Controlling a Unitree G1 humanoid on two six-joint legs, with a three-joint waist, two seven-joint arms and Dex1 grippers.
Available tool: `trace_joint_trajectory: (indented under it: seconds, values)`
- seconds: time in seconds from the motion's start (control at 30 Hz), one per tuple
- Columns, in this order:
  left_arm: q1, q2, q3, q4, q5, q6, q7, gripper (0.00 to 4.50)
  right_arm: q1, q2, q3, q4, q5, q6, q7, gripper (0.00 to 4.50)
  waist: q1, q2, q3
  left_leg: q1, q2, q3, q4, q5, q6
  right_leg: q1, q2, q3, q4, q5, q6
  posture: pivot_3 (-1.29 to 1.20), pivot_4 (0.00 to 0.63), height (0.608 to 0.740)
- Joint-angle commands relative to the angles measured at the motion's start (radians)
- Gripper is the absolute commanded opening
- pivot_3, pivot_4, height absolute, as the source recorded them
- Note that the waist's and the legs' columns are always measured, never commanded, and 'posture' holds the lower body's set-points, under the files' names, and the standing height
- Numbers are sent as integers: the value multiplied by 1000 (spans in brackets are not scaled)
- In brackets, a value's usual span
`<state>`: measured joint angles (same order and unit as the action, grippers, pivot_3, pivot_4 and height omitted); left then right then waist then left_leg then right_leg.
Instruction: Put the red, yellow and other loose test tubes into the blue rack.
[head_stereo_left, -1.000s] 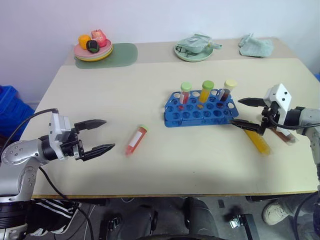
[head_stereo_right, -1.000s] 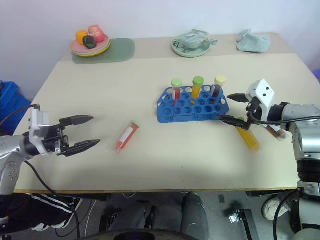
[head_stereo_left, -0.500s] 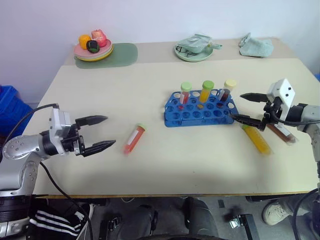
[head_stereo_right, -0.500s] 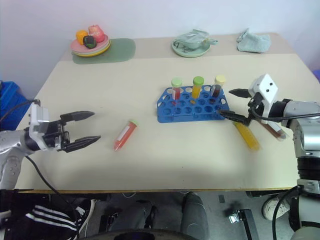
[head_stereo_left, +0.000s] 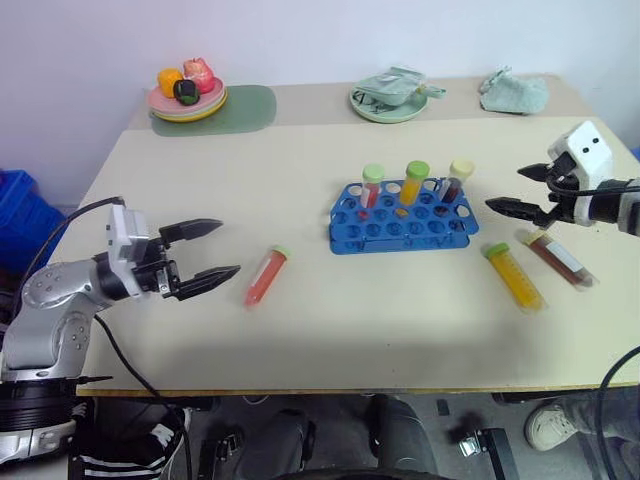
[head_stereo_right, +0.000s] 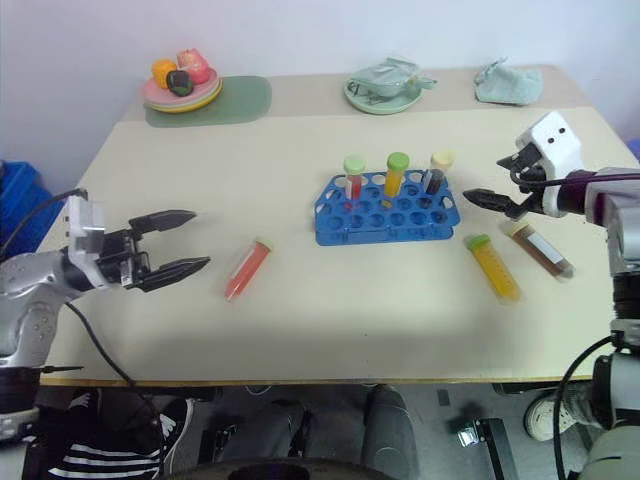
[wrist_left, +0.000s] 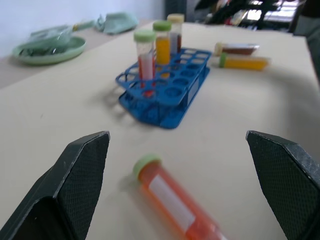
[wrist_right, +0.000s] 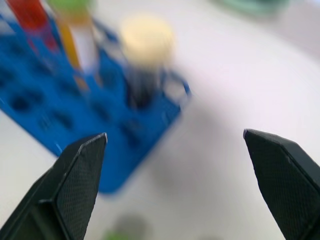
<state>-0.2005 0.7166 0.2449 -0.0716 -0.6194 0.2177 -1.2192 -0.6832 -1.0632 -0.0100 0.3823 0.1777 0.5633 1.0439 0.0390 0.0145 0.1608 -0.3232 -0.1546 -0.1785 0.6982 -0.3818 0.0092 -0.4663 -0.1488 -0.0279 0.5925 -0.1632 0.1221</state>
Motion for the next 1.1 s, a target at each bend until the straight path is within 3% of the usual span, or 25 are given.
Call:
trace_joint_trajectory:
  seconds: [0.03,0.17,0.37,0.67,1.1]
  values:
    - [-24,-12,-13,-49,-13,2,10,4480,-62,-59,60,105,-83,41,40,4500,-1,0,0,0,0,1,0,0,0,0,0,0,0,0,0,0,150,740]
    - [-47,-36,-41,-62,-8,8,25,4480,-112,-81,144,219,-168,47,80,4500,-4,0,0,0,0,3,0,0,0,-1,0,2,0,0,0,0,150,740]
    - [-73,-46,-60,-67,-19,28,36,4480,-232,-26,211,391,-260,85,54,4500,-10,0,0,0,1,5,0,0,0,-1,1,3,0,0,0,0,150,740]
    - [-82,-37,-10,-140,-133,149,85,4480,-292,32,226,571,-301,84,74,4500,-3,0,0,-1,1,5,0,0,1,-2,0,3,0,0,0,0,150,740]
    - [-40,8,-16,-189,-139,209,68,4480,-328,76,236,676,-331,79,120,4500,-12,0,0,-1,1,5,0,0,0,-2,1,4,0,0,0,0,150,740]
